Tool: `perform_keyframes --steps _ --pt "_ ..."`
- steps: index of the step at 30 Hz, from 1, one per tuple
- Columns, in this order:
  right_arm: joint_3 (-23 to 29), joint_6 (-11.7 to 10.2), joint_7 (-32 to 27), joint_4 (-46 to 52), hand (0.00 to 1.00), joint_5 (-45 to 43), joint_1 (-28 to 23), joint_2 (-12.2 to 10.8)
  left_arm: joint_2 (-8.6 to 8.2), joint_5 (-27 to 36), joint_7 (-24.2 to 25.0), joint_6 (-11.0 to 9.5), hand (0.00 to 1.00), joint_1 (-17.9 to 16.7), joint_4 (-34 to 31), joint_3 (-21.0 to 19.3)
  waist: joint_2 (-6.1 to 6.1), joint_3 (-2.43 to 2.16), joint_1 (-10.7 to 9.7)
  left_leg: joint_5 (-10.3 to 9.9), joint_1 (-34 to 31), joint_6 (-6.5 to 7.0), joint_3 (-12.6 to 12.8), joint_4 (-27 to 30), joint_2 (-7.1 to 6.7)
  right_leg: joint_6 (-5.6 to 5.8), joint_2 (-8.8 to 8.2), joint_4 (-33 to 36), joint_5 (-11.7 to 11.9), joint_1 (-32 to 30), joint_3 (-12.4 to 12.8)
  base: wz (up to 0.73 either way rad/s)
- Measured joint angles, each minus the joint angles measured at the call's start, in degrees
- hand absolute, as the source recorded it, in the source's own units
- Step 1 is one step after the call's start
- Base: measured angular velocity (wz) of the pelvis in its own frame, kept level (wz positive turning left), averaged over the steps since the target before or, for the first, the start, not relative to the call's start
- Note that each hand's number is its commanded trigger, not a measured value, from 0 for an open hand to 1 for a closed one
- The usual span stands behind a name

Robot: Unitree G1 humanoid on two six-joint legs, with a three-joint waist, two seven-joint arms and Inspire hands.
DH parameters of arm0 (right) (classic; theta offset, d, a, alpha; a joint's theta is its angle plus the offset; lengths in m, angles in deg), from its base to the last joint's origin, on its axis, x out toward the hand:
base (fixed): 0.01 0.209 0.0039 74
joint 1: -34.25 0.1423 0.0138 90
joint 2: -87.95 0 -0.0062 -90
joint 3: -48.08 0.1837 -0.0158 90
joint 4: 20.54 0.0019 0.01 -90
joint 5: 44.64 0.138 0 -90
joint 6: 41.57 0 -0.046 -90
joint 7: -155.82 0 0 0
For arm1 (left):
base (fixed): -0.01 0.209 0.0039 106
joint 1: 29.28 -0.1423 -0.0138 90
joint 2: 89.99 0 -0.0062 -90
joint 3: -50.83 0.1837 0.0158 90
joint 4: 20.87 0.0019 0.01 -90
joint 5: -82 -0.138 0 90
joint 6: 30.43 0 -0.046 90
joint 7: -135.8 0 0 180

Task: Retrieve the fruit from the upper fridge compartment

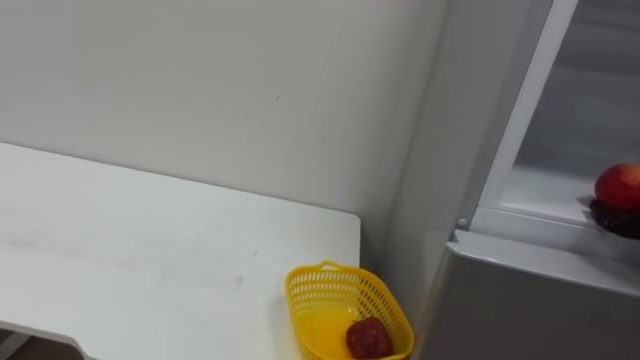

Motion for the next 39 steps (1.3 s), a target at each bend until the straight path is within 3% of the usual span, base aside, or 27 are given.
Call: perform_keyframes --steps 1,2,4,23,29,39 --pt "0.0 0.0 0.3 -0.1 0.60 0.0 0.0 0.1 0.00 -0.3 0.0 0.0 0.00 0.0 0.0 0.0 0.00 0.00 0.0 0.0 0.0 -0.01 0.0 0.0 0.01 0.00 0.00 0.0 0.0 0.0 -0.1 0.00" --pt "0.0 -0.2 0.9 -0.5 0.93 -0.1 0.0 0.4 0.00 -0.8 0.1 0.0 0.00 0.0 0.0 0.0 -0.01 -0.01 0.0 0.0 0.2 -0.03 0.0 -0.1 0.01 0.00 0.00 -0.1 0.0 0.0 -0.1 0.00" --pt "0.0 -0.3 1.9 -1.1 1.00 0.0 0.0 0.9 0.00 -1.3 0.1 0.0 0.00 0.1 0.0 0.0 -0.02 -0.02 0.1 0.0 0.2 -0.03 0.0 -0.1 0.02 0.00 0.00 -0.1 0.0 0.0 -0.2 0.00" --pt "0.4 -1.1 1.4 -2.5 1.00 -0.2 1.1 1.4 0.01 -1.4 0.3 0.0 0.00 0.7 0.2 0.0 -0.40 0.03 0.8 0.0 0.3 -0.05 -0.5 0.0 0.00 0.00 -0.02 -0.2 0.0 0.5 -0.7 0.01" --pt "-0.5 -1.2 1.8 -2.5 1.00 -0.1 1.3 1.4 0.09 -1.0 0.3 0.0 0.00 1.7 0.2 0.2 -0.79 0.43 1.0 0.0 0.1 -0.12 -1.1 -0.1 -0.06 -0.01 0.05 -0.4 0.0 0.7 -0.9 0.05" --pt "-0.5 -1.0 -1.3 2.3 1.00 0.3 0.9 0.4 0.09 -0.7 -1.7 -0.1 0.00 1.7 0.2 0.5 -0.28 0.19 0.8 0.0 0.1 -0.11 -0.3 -0.6 0.02 -0.01 0.11 -0.4 0.0 0.3 -0.5 -0.02"
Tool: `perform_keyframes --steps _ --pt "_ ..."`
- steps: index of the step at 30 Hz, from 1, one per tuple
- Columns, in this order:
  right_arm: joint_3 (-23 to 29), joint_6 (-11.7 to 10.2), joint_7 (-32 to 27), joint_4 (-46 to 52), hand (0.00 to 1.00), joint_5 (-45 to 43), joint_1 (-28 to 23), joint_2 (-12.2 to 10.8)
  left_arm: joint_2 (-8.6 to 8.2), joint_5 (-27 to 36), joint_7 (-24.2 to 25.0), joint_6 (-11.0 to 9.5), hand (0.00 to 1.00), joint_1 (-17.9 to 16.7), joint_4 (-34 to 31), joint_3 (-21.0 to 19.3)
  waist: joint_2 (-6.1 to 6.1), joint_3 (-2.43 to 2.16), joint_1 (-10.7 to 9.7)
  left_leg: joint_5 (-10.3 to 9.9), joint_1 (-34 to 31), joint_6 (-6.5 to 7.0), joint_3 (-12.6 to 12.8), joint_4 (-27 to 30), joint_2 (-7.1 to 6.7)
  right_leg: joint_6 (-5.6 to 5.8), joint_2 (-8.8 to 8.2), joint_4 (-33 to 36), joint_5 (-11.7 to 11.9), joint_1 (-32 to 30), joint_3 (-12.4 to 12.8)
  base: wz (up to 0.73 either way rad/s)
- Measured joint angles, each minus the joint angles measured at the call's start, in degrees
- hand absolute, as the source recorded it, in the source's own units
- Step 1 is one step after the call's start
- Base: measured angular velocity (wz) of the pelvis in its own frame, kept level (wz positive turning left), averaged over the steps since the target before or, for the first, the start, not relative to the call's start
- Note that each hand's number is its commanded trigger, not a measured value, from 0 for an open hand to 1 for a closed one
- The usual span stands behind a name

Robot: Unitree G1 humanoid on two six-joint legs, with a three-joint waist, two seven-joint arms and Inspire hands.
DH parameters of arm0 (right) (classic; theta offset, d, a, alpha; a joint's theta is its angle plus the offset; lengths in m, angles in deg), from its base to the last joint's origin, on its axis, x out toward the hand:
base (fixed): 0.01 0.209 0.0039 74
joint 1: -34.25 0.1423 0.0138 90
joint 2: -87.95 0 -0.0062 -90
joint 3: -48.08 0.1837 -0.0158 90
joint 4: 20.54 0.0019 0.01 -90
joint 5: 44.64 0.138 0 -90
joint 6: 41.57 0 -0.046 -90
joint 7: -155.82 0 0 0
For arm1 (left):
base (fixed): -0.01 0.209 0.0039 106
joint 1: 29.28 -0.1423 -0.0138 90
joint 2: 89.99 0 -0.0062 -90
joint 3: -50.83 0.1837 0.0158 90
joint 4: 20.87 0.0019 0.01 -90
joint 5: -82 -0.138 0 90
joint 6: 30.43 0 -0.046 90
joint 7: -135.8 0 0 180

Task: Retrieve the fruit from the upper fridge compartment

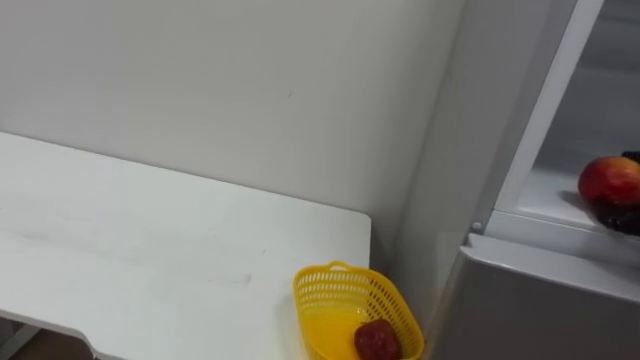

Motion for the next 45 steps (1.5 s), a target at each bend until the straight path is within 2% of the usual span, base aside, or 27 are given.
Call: perform_keyframes --steps 2,5,7,10,11,15,17,18,20,24,30,32,36,40,45 --pt "0.0 0.0 -1.3 2.3 1.00 0.1 0.0 -0.8 0.01 0.0 -0.6 0.0 0.00 0.3 0.0 0.6 0.53 0.03 0.0 0.1 -0.1 -0.03 0.4 -0.3 0.09 0.00 -0.04 0.5 0.0 -0.5 0.2 -0.13" --pt "0.0 0.0 -3.2 6.0 1.00 0.0 -0.2 -2.5 -0.03 -0.1 -1.1 0.0 0.00 0.6 -0.1 0.7 1.14 -0.26 -0.1 0.1 -0.1 -0.03 1.0 -0.4 0.20 0.00 0.09 0.6 0.0 -0.9 1.5 -0.12" --pt "0.1 0.0 -4.8 10.0 1.00 -0.3 -1.0 -3.4 -0.04 -0.3 -1.7 0.0 0.00 0.7 -0.1 0.8 1.55 -0.27 -0.3 0.1 -0.1 -0.03 1.3 -0.4 0.21 -0.01 0.10 0.6 0.0 -1.0 1.6 -0.04" --pt "1.6 -0.2 -7.9 21.4 1.00 -2.9 -7.1 -5.1 -0.14 -0.6 -2.3 0.0 0.00 1.4 0.6 0.8 2.00 -0.40 0.0 0.1 0.1 -0.02 1.5 -0.3 0.27 0.00 0.08 0.6 0.0 -1.0 1.8 -0.01" --pt "1.9 -0.3 -8.1 25.0 1.00 -3.7 -8.6 -7.0 -0.32 -0.6 -2.3 0.0 0.00 1.4 0.9 0.8 2.31 -0.39 -0.1 0.1 0.0 -0.02 1.5 -0.1 0.25 0.00 0.06 0.6 0.0 -0.9 1.8 0.00" --pt "2.8 -0.5 -10.8 32.4 1.00 -6.0 -12.7 -11.5 -1.04 -0.5 -2.2 0.0 0.00 2.3 0.7 2.1 3.63 0.05 -0.8 0.0 0.0 0.03 2.1 -0.1 0.35 0.00 0.03 0.9 0.0 -1.3 2.3 -0.03" --pt "2.7 -0.5 -11.0 36.0 1.00 -6.0 -14.9 -12.0 -1.66 -0.5 -2.2 0.0 0.00 2.1 0.7 2.0 4.67 0.32 -0.3 0.0 0.0 0.05 2.3 -0.5 0.43 0.00 0.03 1.4 0.0 -1.7 2.9 -0.17" --pt "2.6 -0.5 -10.8 38.3 1.00 -6.2 -16.1 -12.3 -2.03 -0.5 -2.3 0.0 0.00 2.2 0.7 2.0 5.29 0.01 -0.5 0.0 -0.1 0.05 3.0 -0.5 0.53 0.00 0.02 1.6 0.0 -2.1 3.2 -0.20" --pt "2.6 -0.5 -11.0 42.1 1.00 -8.3 -17.9 -13.0 -2.15 -0.5 -2.4 -0.1 0.00 2.4 0.7 2.0 5.82 -0.23 -0.5 0.1 -0.1 0.01 3.7 -0.9 0.69 -0.03 0.07 2.2 0.0 -2.7 3.9 -0.22" --pt "2.6 -0.7 -11.9 48.4 1.00 -12.4 -18.6 -15.1 -2.53 -0.6 -4.4 -1.4 0.00 3.3 2.7 2.0 5.88 -0.16 -0.5 0.2 0.1 -0.11 4.2 -0.4 0.84 -0.20 0.32 2.3 0.0 -3.1 5.0 -0.13" --pt "2.6 -1.2 -12.1 55.6 1.00 -14.6 -19.0 -17.6 -3.01 -0.6 -4.8 -1.3 0.00 3.5 3.0 3.2 5.78 0.00 -0.1 0.1 0.0 -0.03 4.5 -0.4 0.82 -0.21 0.38 2.3 0.0 -3.5 5.6 -0.01" --pt "2.6 -1.6 -12.0 57.6 1.00 -15.6 -19.9 -17.7 -3.18 -0.6 -4.8 -1.3 0.00 3.3 3.0 3.2 5.79 0.00 0.1 0.1 -0.1 0.02 4.5 -0.4 0.81 -0.20 0.36 2.3 0.0 -3.5 5.6 0.02" --pt "2.6 -2.6 -12.1 61.0 1.00 -18.0 -20.8 -19.4 -3.32 -0.5 -4.7 -1.5 0.00 2.8 3.0 4.0 6.00 -0.07 -0.1 0.1 -1.0 0.03 4.5 -0.3 0.80 -0.19 0.34 2.3 0.0 -4.0 5.5 0.00" --pt "1.1 -3.9 -12.3 62.5 1.00 -22.7 -20.8 -20.1 -3.67 -0.3 -4.4 -2.7 0.00 3.0 3.6 5.4 6.34 -0.09 0.1 0.1 -1.0 0.03 4.7 -0.4 0.82 -0.20 0.37 2.4 0.0 -4.2 5.6 -0.01" --pt "-2.3 -4.3 -11.6 65.2 1.00 -30.1 -20.8 -20.7 -4.53 0.0 -3.8 -3.1 0.00 5.4 7.3 7.7 5.84 -0.06 0.2 0.1 -1.0 0.01 4.8 -0.4 0.92 -0.21 0.41 2.3 0.0 -4.5 5.6 -0.01"
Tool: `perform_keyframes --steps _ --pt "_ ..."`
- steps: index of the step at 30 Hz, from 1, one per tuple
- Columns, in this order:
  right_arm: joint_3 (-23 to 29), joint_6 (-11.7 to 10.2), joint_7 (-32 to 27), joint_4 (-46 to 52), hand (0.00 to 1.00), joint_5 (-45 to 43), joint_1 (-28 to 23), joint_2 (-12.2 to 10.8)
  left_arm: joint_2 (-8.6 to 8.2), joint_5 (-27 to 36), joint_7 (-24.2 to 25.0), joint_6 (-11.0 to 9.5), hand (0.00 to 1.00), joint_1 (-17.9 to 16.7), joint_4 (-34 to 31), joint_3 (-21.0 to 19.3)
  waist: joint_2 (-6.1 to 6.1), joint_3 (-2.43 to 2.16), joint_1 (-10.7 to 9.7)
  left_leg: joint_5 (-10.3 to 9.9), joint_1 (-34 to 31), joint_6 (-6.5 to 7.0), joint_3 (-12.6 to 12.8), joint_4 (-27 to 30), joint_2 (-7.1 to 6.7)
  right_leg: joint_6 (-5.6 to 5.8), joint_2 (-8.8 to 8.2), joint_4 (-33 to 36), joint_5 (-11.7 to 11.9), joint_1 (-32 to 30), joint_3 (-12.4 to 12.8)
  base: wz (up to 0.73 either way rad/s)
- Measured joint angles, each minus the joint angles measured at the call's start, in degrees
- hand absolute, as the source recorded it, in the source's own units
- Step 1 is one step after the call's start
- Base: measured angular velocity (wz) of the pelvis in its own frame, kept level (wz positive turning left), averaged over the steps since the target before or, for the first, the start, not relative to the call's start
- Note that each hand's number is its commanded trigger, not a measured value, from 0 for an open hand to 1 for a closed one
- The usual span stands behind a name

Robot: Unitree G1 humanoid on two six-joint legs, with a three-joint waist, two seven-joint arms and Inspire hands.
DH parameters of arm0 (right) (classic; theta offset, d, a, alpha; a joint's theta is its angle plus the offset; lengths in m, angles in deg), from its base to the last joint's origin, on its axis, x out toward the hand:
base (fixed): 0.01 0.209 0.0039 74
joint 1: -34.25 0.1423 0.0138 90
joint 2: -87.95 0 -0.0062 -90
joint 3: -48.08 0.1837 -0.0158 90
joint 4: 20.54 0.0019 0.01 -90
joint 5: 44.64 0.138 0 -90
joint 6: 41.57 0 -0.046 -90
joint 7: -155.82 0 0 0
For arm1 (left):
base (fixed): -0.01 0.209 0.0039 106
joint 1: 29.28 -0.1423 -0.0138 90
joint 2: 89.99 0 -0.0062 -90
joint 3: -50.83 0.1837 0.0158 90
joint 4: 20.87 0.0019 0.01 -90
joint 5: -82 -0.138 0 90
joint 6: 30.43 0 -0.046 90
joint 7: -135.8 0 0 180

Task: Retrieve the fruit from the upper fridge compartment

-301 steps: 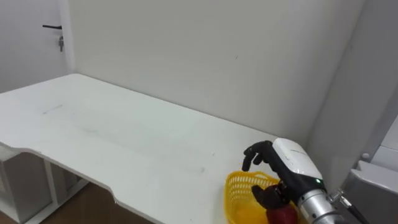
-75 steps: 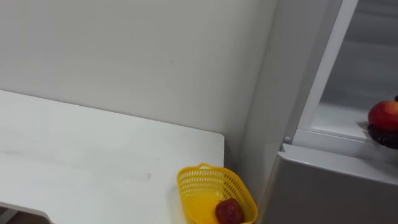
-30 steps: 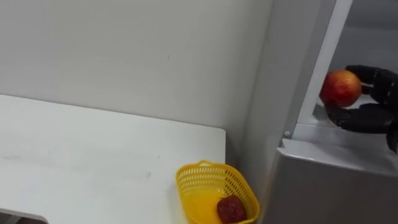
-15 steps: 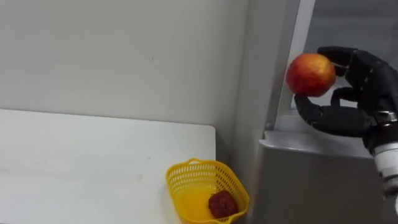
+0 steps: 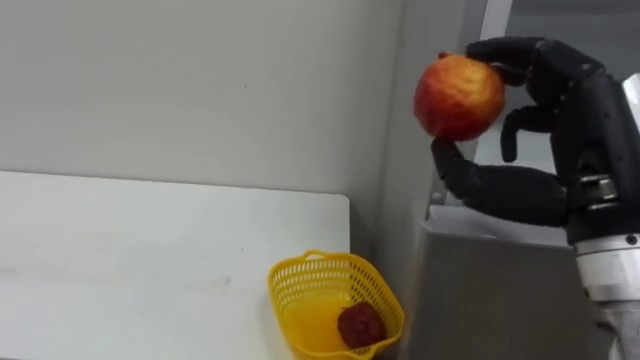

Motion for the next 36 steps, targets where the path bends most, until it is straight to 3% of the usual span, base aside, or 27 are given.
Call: perform_keyframes --steps 8,13,24,29,36 --pt "-3.9 -1.3 1.0 0.3 1.00 -6.5 0.0 -0.1 0.18 0.0 0.6 -0.9 0.00 1.1 0.5 0.5 -1.27 0.04 1.6 0.0 -0.4 0.02 0.4 -0.2 0.06 -0.02 -0.10 0.7 0.0 -0.9 0.1 -0.03" --pt "-7.8 -1.4 4.8 -1.9 1.00 -10.2 -0.1 -0.2 0.90 0.0 1.0 -0.8 0.00 1.7 0.8 0.6 -2.01 0.47 2.4 0.0 -0.9 0.04 -0.1 0.1 -0.01 -0.02 -0.19 0.9 0.0 -0.9 0.0 0.04" --pt "-8.5 -1.1 9.0 -18.5 1.00 -7.3 0.0 -0.2 1.35 0.0 3.4 -0.7 0.00 2.5 0.4 2.1 -2.21 0.62 4.6 -0.8 -2.9 0.32 -1.2 2.6 -0.09 0.00 -0.33 1.0 0.0 -1.1 -1.4 0.07" --pt "-9.9 -3.4 10.0 -22.5 1.00 -10.4 0.7 -0.2 1.46 0.0 3.4 -0.7 0.00 2.4 0.3 2.1 -2.55 0.69 5.3 -0.8 -2.8 0.31 -1.3 2.5 -0.08 0.01 -0.29 0.5 0.0 -1.0 -1.5 0.00" --pt "-14.0 -1.9 11.4 -30.0 1.00 -13.2 0.6 -0.2 1.80 0.0 3.2 -0.2 0.00 2.4 0.3 2.1 -2.70 0.80 6.1 -0.8 -3.0 0.33 -1.9 2.6 -0.19 0.26 -0.38 -0.1 0.5 -0.8 -2.8 0.04"
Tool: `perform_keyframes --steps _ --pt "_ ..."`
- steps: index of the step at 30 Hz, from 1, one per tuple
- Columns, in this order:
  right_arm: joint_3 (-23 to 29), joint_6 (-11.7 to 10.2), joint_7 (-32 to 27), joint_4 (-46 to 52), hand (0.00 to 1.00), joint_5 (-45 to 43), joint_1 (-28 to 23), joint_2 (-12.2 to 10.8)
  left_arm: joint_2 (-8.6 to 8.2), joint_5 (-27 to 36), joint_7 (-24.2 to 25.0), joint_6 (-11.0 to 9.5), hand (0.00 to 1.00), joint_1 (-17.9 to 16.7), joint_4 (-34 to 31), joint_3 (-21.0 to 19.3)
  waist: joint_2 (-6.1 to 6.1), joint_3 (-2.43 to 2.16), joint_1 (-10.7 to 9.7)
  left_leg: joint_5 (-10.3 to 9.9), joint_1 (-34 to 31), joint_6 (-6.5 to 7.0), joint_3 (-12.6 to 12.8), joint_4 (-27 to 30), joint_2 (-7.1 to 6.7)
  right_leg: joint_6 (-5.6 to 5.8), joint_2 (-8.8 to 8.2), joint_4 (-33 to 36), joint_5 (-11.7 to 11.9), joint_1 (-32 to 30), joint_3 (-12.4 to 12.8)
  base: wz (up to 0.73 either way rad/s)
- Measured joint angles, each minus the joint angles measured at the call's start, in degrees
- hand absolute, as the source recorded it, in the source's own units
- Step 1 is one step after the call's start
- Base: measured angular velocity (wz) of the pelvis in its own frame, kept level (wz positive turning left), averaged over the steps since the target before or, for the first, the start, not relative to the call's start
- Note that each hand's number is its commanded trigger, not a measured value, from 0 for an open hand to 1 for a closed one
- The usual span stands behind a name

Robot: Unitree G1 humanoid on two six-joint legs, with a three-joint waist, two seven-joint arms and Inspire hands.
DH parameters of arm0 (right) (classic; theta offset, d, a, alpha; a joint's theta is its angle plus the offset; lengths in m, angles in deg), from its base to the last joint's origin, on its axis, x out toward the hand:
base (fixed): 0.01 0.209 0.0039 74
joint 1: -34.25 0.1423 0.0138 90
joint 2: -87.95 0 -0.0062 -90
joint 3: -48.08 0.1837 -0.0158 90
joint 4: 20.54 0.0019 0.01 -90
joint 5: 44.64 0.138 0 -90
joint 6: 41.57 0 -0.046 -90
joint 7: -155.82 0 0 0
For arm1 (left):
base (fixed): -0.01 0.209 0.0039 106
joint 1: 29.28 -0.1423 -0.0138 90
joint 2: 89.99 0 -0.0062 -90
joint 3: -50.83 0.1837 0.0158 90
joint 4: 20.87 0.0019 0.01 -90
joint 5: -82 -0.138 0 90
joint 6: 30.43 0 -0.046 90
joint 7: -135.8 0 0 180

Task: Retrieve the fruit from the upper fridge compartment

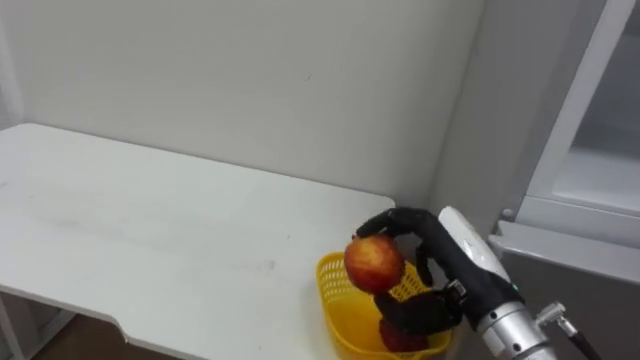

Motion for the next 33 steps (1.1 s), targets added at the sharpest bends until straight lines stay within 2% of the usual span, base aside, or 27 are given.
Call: perform_keyframes --steps 9,10,11,12,21,33 --pt "-1.2 0.3 3.4 -4.2 0.98 -2.7 0.0 -0.2 -0.01 0.0 0.1 0.4 0.00 0.3 -0.4 0.0 0.22 0.10 0.1 0.0 -0.5 0.00 -0.9 0.0 -0.07 0.00 -0.03 0.0 0.0 -0.1 -0.6 0.05" --pt "-1.2 0.5 3.4 -4.2 0.50 -2.8 0.0 -0.2 -0.01 0.0 0.1 0.5 0.00 0.3 -0.4 0.0 0.22 0.08 0.1 0.0 -0.5 0.00 -0.9 0.0 -0.07 0.00 -0.03 0.0 0.0 -0.1 -0.6 0.00" --pt "-1.2 0.7 3.6 -4.2 0.34 -2.9 0.0 -0.3 -0.01 0.0 0.1 0.9 0.00 0.3 -0.4 0.0 0.23 0.03 0.1 0.0 -0.5 0.00 -0.9 0.0 -0.08 0.00 -0.04 0.0 0.0 -0.1 -0.6 0.00" --pt "-1.2 0.8 3.7 -4.2 0.00 -2.9 0.0 -0.3 -0.01 0.0 0.1 1.1 0.00 0.3 -0.4 0.0 0.23 -0.02 0.1 0.0 -0.5 0.00 -0.9 0.1 -0.10 0.00 -0.05 0.0 0.0 -0.1 -0.6 0.00" --pt "-1.2 1.0 3.7 -5.3 0.00 -2.9 0.0 -0.9 -0.01 0.0 0.2 1.1 0.00 0.4 -0.4 0.0 0.36 -0.27 0.1 0.0 -0.9 0.00 -1.0 0.3 -0.13 0.00 -0.10 0.1 0.0 -0.1 -0.8 0.00" --pt "-1.2 1.0 3.7 -5.3 0.00 -2.9 0.0 -0.9 -0.01 0.0 0.2 1.1 0.00 0.4 -0.4 -0.1 0.37 -0.29 0.1 0.0 -0.9 0.01 -1.1 0.3 -0.16 0.00 -0.14 0.0 0.0 -0.1 -1.3 0.00"
